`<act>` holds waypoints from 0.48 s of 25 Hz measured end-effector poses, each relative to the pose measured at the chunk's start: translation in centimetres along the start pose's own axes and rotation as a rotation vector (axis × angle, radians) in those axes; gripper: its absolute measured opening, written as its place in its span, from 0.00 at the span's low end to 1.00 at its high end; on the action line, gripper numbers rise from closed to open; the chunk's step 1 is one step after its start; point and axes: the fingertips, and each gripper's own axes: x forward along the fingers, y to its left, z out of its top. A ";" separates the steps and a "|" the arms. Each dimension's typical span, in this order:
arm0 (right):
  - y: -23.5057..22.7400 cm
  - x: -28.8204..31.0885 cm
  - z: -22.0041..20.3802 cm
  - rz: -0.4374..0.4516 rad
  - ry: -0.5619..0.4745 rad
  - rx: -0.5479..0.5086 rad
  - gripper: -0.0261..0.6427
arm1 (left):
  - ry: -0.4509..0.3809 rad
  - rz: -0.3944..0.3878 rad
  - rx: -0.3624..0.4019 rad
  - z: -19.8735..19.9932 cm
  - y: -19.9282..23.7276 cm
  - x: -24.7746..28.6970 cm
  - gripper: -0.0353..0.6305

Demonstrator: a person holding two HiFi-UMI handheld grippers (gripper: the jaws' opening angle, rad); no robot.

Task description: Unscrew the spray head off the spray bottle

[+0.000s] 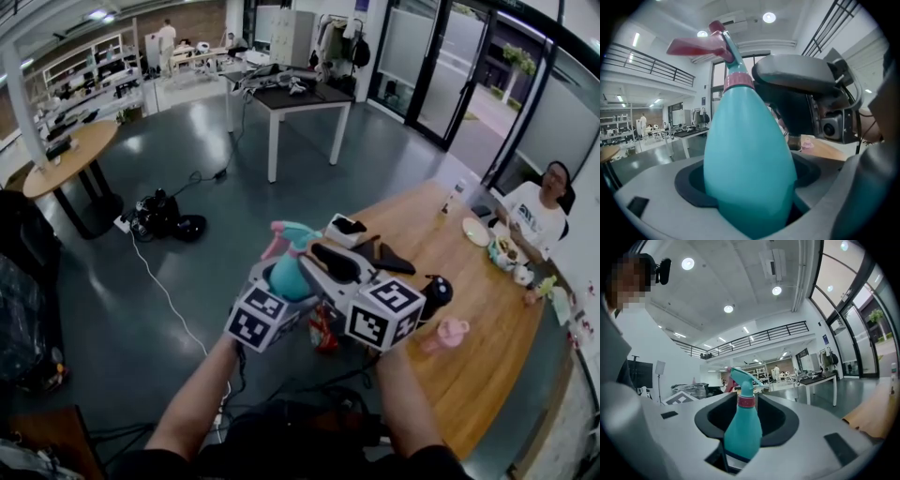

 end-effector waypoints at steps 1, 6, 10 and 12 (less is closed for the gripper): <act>-0.1 0.1 -0.1 -0.013 0.005 -0.001 0.25 | 0.006 0.002 0.006 -0.1 -0.1 0.1 0.73; 0.1 0.4 -0.5 -0.017 0.014 -0.002 0.25 | 0.013 -0.022 0.042 -0.2 -0.9 0.1 0.73; 0.5 -0.2 -0.4 0.088 0.004 0.020 0.25 | -0.021 -0.136 0.062 0.3 -2.2 -0.6 0.73; 0.9 -0.6 -0.3 0.160 -0.014 0.035 0.24 | -0.041 -0.211 0.066 0.5 -3.1 -1.1 0.73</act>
